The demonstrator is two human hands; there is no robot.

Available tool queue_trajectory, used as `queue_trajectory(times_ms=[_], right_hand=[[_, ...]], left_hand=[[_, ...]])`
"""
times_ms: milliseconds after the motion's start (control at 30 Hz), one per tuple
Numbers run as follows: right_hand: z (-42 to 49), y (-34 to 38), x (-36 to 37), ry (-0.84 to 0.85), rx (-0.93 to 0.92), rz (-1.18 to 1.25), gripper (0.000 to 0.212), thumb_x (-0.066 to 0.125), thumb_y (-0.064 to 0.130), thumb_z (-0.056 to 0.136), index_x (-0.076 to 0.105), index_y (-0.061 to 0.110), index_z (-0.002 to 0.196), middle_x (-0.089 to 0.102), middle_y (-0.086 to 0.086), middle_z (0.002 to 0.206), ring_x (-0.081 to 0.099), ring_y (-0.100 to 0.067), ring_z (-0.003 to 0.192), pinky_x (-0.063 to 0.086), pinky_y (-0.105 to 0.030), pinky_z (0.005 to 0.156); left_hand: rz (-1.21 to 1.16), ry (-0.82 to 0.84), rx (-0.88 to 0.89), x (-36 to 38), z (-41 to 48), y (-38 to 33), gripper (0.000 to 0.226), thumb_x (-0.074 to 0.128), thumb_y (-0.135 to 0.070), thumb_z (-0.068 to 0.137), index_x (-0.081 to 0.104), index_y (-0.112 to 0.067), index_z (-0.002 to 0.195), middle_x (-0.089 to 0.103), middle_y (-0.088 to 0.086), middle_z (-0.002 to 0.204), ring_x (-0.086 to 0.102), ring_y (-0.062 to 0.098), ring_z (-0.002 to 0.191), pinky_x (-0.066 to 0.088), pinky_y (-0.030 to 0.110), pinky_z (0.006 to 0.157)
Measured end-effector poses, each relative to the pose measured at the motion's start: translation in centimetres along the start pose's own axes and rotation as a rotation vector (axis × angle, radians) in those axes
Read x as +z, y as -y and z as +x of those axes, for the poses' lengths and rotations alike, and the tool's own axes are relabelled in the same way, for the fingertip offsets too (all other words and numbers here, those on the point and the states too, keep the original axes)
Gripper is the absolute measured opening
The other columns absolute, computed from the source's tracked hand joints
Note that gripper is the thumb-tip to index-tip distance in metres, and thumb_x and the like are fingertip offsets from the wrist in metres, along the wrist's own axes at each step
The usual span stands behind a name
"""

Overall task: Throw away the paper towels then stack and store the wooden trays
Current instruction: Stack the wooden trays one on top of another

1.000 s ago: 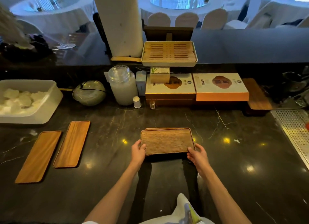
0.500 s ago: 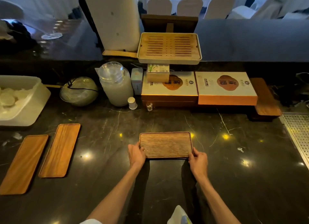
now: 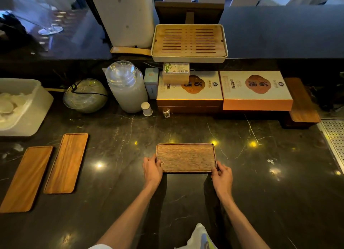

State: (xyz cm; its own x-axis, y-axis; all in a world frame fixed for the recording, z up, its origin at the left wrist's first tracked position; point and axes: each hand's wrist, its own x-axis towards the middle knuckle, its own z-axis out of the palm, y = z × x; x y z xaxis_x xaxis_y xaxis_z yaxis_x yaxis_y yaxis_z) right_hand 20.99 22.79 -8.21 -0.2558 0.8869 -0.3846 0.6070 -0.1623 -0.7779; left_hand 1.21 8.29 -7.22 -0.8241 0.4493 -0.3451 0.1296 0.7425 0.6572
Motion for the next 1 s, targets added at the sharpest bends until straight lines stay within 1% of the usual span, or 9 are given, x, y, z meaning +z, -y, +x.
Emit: queue_trajectory(times_ms=[133, 300, 400, 500, 600, 633, 767, 867, 1000], right_hand=[[0.4, -0.2, 0.0, 0.027, -0.016, -0.019, 0.042, 0.056, 0.016, 0.095, 0.052, 0.019, 0.137, 0.047, -0.007, 0.123, 0.052, -0.011, 0.099, 0.044, -0.027, 0.093], [0.7, -0.7, 0.0, 0.06, -0.012, 0.009, 0.043, 0.054, 0.014, 0.096, 0.051, 0.021, 0.138, 0.044, -0.002, 0.117, 0.055, -0.019, 0.107, 0.049, -0.043, 0.101], [0.6, -0.7, 0.0, 0.056, 0.015, 0.069, 0.044, 0.054, 0.012, 0.096, 0.05, 0.019, 0.139, 0.044, -0.001, 0.117, 0.054, -0.021, 0.111, 0.048, -0.048, 0.101], [0.5, -0.7, -0.1, 0.064, 0.022, 0.101, 0.043, 0.053, 0.014, 0.097, 0.049, 0.02, 0.139, 0.045, -0.004, 0.122, 0.057, -0.023, 0.11, 0.05, -0.044, 0.099], [0.6, -0.4, -0.6, 0.125, 0.009, 0.113, 0.043, 0.053, 0.012, 0.096, 0.051, 0.022, 0.138, 0.049, -0.008, 0.124, 0.061, -0.019, 0.099, 0.055, -0.029, 0.082], [0.8, -0.2, -0.8, 0.159, 0.003, 0.117, 0.043, 0.053, 0.01, 0.096, 0.052, 0.021, 0.138, 0.053, -0.007, 0.124, 0.062, -0.018, 0.099, 0.055, -0.028, 0.081], [1.8, 0.3, -1.5, 0.205, 0.019, 0.083, 0.044, 0.055, 0.011, 0.095, 0.05, 0.013, 0.139, 0.063, -0.01, 0.123, 0.061, -0.021, 0.112, 0.05, -0.04, 0.099], [2.6, 0.9, -1.5, 0.19, 0.042, 0.058, 0.045, 0.052, 0.011, 0.097, 0.047, 0.015, 0.141, 0.059, -0.013, 0.127, 0.062, -0.023, 0.112, 0.051, -0.043, 0.099], [2.4, 1.1, -1.2, 0.165, 0.016, 0.026, 0.041, 0.051, 0.011, 0.097, 0.051, 0.021, 0.137, 0.061, -0.009, 0.124, 0.063, -0.016, 0.104, 0.055, -0.034, 0.091]], left_hand=[[0.003, 0.01, 0.001, -0.1, 0.0, 0.0, 0.031, 0.046, -0.015, 0.098, 0.054, -0.016, 0.128, 0.043, 0.005, 0.106, 0.047, 0.018, 0.103, 0.038, 0.027, 0.089], [0.009, 0.046, 0.002, -0.5, 0.1, 0.1, 0.032, 0.043, -0.017, 0.1, 0.053, -0.019, 0.13, 0.048, 0.009, 0.107, 0.05, 0.022, 0.105, 0.045, 0.036, 0.095], [0.023, 0.056, -0.002, -0.6, 0.1, 0.1, 0.036, 0.042, -0.02, 0.1, 0.05, -0.02, 0.135, 0.05, 0.011, 0.111, 0.048, 0.019, 0.105, 0.044, 0.039, 0.099], [0.02, 0.06, 0.003, -0.7, 0.1, 0.1, 0.036, 0.043, -0.02, 0.1, 0.05, -0.019, 0.136, 0.05, 0.011, 0.111, 0.048, 0.021, 0.106, 0.043, 0.038, 0.101], [0.026, 0.084, 0.026, -0.9, 0.2, -0.1, 0.034, 0.044, -0.02, 0.1, 0.051, -0.018, 0.133, 0.051, 0.011, 0.112, 0.049, 0.021, 0.109, 0.042, 0.037, 0.101], [0.028, 0.09, 0.027, -1.0, 0.2, -0.2, 0.034, 0.045, -0.019, 0.099, 0.05, -0.017, 0.133, 0.052, 0.011, 0.114, 0.049, 0.022, 0.112, 0.041, 0.038, 0.102], [0.025, 0.09, 0.008, -1.3, 0.4, -0.8, 0.038, 0.047, -0.018, 0.099, 0.046, -0.014, 0.136, 0.051, 0.011, 0.123, 0.049, 0.024, 0.12, 0.04, 0.041, 0.107], [0.026, 0.103, 0.001, -1.4, 0.5, -1.0, 0.039, 0.047, -0.017, 0.098, 0.047, -0.015, 0.137, 0.051, 0.011, 0.123, 0.047, 0.022, 0.121, 0.039, 0.039, 0.107], [0.032, 0.099, 0.027, -1.3, 0.5, -0.6, 0.037, 0.048, -0.016, 0.098, 0.05, -0.017, 0.135, 0.056, 0.009, 0.119, 0.049, 0.018, 0.114, 0.042, 0.036, 0.101]])
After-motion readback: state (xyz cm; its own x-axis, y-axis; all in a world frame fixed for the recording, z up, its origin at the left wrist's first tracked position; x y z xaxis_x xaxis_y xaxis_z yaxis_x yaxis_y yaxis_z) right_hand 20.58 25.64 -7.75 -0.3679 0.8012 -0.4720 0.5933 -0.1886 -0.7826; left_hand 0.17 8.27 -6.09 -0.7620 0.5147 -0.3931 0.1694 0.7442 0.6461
